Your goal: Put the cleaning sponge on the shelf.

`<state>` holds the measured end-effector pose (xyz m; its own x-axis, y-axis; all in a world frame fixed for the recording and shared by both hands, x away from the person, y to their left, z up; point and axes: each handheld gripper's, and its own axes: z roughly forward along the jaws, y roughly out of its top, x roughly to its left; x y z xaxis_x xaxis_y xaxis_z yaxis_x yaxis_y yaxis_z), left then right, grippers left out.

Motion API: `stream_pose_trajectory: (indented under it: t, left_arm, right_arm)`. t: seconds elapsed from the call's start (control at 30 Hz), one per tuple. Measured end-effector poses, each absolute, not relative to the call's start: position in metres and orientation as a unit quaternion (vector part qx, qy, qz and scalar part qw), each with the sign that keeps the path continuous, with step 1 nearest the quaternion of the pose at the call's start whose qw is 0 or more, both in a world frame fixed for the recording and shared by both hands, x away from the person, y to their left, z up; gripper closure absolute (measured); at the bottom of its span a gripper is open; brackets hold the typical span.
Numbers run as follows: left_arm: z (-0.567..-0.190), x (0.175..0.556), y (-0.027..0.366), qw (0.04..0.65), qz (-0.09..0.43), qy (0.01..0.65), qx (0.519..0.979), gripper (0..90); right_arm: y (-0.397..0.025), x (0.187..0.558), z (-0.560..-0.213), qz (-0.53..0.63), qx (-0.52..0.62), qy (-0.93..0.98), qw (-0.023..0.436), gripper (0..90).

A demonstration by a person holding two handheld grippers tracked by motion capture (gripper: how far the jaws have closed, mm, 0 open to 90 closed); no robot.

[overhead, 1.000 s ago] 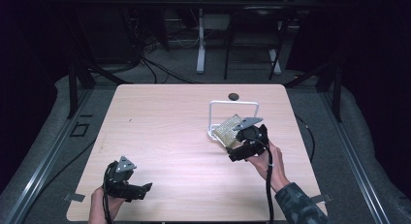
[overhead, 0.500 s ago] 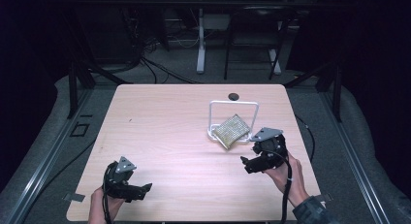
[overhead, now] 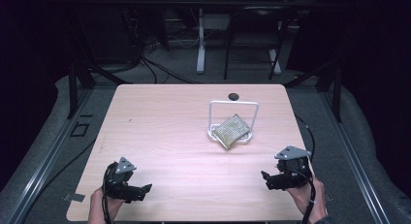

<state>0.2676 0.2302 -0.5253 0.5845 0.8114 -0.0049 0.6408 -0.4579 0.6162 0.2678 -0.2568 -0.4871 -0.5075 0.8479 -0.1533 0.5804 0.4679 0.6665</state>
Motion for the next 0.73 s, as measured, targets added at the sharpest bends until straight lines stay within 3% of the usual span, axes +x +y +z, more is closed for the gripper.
stream_pose_trajectory:
  t: [0.2, 0.33, 0.73]
  left_arm:
    - [-0.526, 0.269, 0.231, 0.291, 0.143, 0.432, 0.842, 9.6]
    - [-0.527, 0.271, 0.23, 0.29, 0.141, 0.43, 0.843, 9.6]
    - [-0.528, 0.272, 0.228, 0.285, 0.141, 0.431, 0.845, 9.6]
  right_arm:
    - [-0.269, 0.261, -0.511, 0.258, 0.452, 0.826, 0.218, 12.2]
    - [-0.269, 0.266, -0.527, 0.203, 0.44, 0.844, 0.23, 11.6]
    - [-0.271, 0.268, -0.529, 0.193, 0.432, 0.851, 0.23, 12.7]
